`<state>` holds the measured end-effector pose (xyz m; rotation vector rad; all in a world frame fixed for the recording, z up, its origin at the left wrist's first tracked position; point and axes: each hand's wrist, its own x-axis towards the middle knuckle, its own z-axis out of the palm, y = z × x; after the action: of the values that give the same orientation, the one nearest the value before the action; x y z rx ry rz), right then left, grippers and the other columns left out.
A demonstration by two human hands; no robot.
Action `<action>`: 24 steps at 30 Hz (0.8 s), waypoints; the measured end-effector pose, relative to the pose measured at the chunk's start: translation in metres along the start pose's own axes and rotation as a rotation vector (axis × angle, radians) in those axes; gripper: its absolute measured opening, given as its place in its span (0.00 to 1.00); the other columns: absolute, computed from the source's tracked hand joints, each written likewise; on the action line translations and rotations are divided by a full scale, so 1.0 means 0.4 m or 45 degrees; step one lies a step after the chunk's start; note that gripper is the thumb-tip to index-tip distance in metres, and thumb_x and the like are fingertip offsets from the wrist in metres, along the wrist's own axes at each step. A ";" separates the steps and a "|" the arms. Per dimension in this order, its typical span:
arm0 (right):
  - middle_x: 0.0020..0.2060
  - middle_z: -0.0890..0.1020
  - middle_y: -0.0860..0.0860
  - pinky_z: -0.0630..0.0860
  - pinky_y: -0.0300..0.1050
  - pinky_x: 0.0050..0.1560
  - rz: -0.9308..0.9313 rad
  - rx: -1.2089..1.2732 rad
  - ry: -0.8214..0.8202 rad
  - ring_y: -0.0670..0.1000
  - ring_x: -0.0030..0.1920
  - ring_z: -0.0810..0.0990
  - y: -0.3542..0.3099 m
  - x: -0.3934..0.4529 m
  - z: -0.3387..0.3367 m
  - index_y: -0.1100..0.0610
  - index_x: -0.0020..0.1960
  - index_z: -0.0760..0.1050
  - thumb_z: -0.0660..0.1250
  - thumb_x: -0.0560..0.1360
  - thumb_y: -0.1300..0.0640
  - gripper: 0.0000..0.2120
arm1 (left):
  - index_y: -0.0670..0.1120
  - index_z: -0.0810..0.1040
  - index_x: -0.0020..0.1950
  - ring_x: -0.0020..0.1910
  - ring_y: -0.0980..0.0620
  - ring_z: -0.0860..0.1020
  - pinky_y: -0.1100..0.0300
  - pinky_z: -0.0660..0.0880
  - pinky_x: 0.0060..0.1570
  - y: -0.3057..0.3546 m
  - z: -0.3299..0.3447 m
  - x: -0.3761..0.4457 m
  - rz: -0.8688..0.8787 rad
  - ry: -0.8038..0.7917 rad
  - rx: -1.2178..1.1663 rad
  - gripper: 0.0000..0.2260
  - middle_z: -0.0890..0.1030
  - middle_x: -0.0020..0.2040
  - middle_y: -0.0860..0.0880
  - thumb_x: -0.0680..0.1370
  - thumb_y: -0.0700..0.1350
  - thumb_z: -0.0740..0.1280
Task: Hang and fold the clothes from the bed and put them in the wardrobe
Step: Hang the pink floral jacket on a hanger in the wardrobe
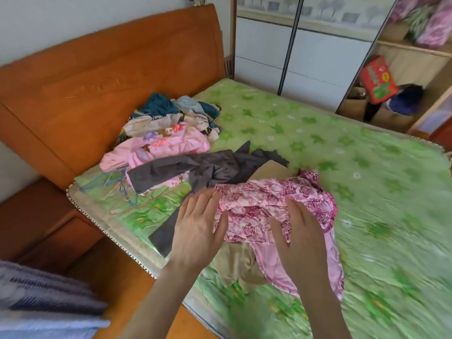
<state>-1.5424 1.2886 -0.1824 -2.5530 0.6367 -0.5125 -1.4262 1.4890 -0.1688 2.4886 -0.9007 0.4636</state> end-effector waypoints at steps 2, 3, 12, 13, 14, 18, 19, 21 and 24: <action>0.75 0.72 0.56 0.67 0.59 0.76 0.029 0.008 0.038 0.57 0.76 0.69 0.013 0.048 0.013 0.59 0.78 0.68 0.52 0.83 0.37 0.33 | 0.43 0.78 0.69 0.69 0.43 0.76 0.42 0.73 0.68 -0.010 0.028 0.053 0.046 0.000 -0.015 0.17 0.79 0.68 0.45 0.84 0.49 0.64; 0.75 0.72 0.56 0.67 0.59 0.76 0.054 0.015 0.058 0.57 0.76 0.69 0.019 0.065 0.018 0.59 0.78 0.68 0.52 0.83 0.37 0.33 | 0.43 0.79 0.69 0.69 0.43 0.76 0.42 0.73 0.69 -0.013 0.040 0.075 0.061 -0.004 -0.022 0.17 0.80 0.68 0.45 0.84 0.49 0.64; 0.76 0.72 0.54 0.67 0.58 0.76 0.358 -0.024 0.117 0.57 0.76 0.69 0.079 0.133 0.082 0.55 0.79 0.67 0.53 0.82 0.36 0.33 | 0.42 0.78 0.70 0.69 0.44 0.77 0.42 0.72 0.70 -0.021 0.217 0.249 0.210 -0.095 -0.212 0.18 0.80 0.68 0.46 0.85 0.51 0.61; 0.75 0.73 0.54 0.68 0.59 0.75 0.379 -0.044 0.135 0.57 0.75 0.71 0.085 0.144 0.088 0.56 0.78 0.68 0.54 0.82 0.36 0.32 | 0.43 0.79 0.70 0.70 0.44 0.76 0.42 0.72 0.70 -0.022 0.243 0.268 0.225 -0.121 -0.237 0.19 0.80 0.68 0.46 0.85 0.51 0.61; 0.74 0.74 0.54 0.69 0.58 0.74 0.395 -0.071 0.148 0.58 0.74 0.72 0.091 0.153 0.095 0.56 0.78 0.69 0.54 0.82 0.37 0.32 | 0.43 0.79 0.70 0.70 0.44 0.76 0.42 0.72 0.70 -0.022 0.269 0.286 0.250 -0.138 -0.264 0.19 0.80 0.68 0.47 0.85 0.52 0.60; 0.73 0.75 0.53 0.70 0.57 0.73 0.519 -0.127 0.191 0.57 0.72 0.73 0.130 0.189 0.121 0.56 0.76 0.70 0.55 0.82 0.37 0.31 | 0.43 0.78 0.71 0.70 0.46 0.76 0.46 0.71 0.72 -0.012 0.362 0.365 0.351 -0.201 -0.366 0.19 0.80 0.68 0.47 0.85 0.52 0.60; 0.73 0.75 0.53 0.71 0.57 0.73 0.548 -0.138 0.201 0.57 0.72 0.73 0.145 0.195 0.129 0.56 0.76 0.70 0.55 0.82 0.37 0.31 | 0.43 0.78 0.71 0.70 0.47 0.76 0.47 0.70 0.73 -0.008 0.387 0.383 0.366 -0.212 -0.384 0.19 0.80 0.68 0.47 0.85 0.52 0.60; 0.72 0.76 0.54 0.72 0.58 0.72 0.604 -0.166 0.210 0.57 0.72 0.74 0.180 0.203 0.147 0.56 0.76 0.70 0.55 0.82 0.37 0.31 | 0.42 0.78 0.71 0.70 0.47 0.76 0.46 0.71 0.72 -0.001 0.439 0.421 0.412 -0.239 -0.426 0.19 0.80 0.68 0.46 0.86 0.52 0.60; 0.71 0.77 0.54 0.74 0.59 0.70 0.698 -0.183 0.208 0.57 0.71 0.75 0.252 0.202 0.188 0.57 0.76 0.71 0.55 0.82 0.36 0.32 | 0.42 0.78 0.71 0.69 0.47 0.76 0.48 0.72 0.72 0.012 0.533 0.467 0.482 -0.285 -0.479 0.19 0.80 0.67 0.46 0.86 0.51 0.60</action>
<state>-1.4767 1.1931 -0.2766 -2.3283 1.4189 -0.4922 -1.2596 1.2798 -0.2627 2.0560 -1.4160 0.1131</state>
